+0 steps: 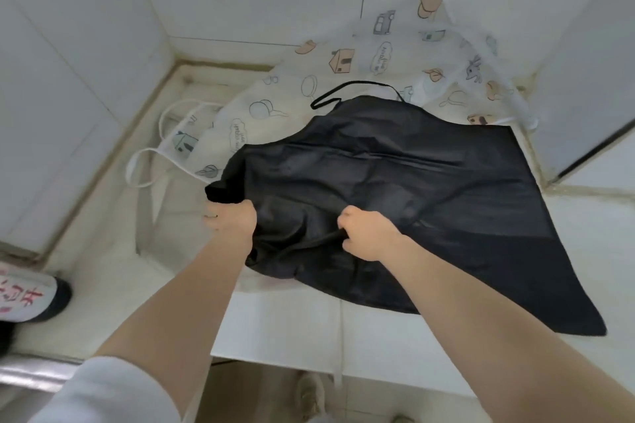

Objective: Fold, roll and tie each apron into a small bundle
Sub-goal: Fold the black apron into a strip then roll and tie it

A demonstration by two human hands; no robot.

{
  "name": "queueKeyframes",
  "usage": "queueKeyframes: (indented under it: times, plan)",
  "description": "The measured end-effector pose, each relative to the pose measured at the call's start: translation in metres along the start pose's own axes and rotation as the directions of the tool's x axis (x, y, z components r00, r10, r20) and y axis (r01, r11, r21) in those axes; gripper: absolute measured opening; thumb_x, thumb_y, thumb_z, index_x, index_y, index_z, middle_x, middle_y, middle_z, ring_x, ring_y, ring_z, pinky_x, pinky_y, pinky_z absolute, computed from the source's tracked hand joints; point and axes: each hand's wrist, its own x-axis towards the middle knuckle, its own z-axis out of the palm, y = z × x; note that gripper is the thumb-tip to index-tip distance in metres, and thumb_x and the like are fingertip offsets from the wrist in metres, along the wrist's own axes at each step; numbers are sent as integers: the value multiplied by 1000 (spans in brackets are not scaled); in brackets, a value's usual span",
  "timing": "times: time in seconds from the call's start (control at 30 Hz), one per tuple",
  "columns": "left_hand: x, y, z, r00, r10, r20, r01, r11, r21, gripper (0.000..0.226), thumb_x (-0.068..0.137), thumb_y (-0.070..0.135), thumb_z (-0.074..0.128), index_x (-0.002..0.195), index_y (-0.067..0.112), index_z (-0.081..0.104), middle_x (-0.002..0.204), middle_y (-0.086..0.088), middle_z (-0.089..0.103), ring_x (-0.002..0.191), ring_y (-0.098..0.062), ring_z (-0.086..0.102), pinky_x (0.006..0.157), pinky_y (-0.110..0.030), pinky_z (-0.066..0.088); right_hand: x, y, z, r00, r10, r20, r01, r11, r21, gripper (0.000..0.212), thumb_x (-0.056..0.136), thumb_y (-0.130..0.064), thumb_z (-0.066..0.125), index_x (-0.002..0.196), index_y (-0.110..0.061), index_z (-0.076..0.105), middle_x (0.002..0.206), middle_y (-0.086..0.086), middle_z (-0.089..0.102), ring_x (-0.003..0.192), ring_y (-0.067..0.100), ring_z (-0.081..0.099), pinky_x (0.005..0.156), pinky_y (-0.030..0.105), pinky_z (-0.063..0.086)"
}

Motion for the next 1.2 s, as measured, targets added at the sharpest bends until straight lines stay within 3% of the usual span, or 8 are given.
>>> queueKeyframes:
  times: [0.17,0.37,0.5,0.67,0.9,1.0,1.1,1.2]
  plan:
    - [13,4,-8,879,-80,469,280,884,-375,25,77,14,56,101,7,57,90,-10,60,75,-24,59,64,-30,45,3,15,-8,976,218,20,-215,936,280,18,91,-29,49,80,-14,48,94,4,54,96,26,54,75,31,39]
    - [-11,29,-14,668,182,721,312,811,-495,18,91,15,47,96,18,64,88,2,71,73,-16,66,66,-29,48,4,30,-13,921,372,112,-367,737,568,15,86,-24,54,77,-14,50,85,5,60,81,23,57,70,31,42]
    - [-16,51,-18,737,189,649,205,852,-481,25,96,28,46,112,13,60,106,-3,67,94,-22,63,86,-36,48,4,27,-21,930,326,170,-365,755,546,18,94,-16,44,102,-6,56,105,13,56,92,27,57,80,33,42]
    - [9,69,-37,810,556,185,-586,779,222,34,97,33,42,113,4,51,107,-16,61,100,-34,56,82,-36,41,4,16,-36,932,324,164,-364,827,429,34,99,-7,35,131,-3,46,135,16,43,122,30,44,97,27,34]
    - [21,47,-43,847,484,221,-340,172,925,78,89,22,49,147,11,-2,149,-22,18,138,-38,19,111,-51,17,13,24,-29,958,269,104,-288,901,324,33,94,-38,50,103,-9,62,110,8,62,105,26,57,84,31,44]
    - [-1,45,-11,600,655,458,-635,42,772,86,85,28,53,149,17,-4,156,-12,-5,143,-34,-4,114,-51,-4,18,23,-26,966,252,54,-257,930,262,23,92,-33,54,105,-13,59,108,5,60,100,25,58,80,32,46]
    - [-27,43,34,279,560,780,-933,-34,359,48,94,36,45,138,18,37,142,-3,33,133,-23,28,110,-37,24,24,27,-30,993,118,24,-121,967,226,21,87,-29,61,105,-18,60,107,1,62,100,21,57,82,32,46]
    - [-38,40,65,316,253,915,-928,282,242,38,93,49,46,114,19,55,118,-1,47,108,-19,48,96,-36,42,23,40,-48,971,-101,215,-14,880,474,21,82,-39,68,97,-24,63,95,-8,63,90,11,57,80,25,44]
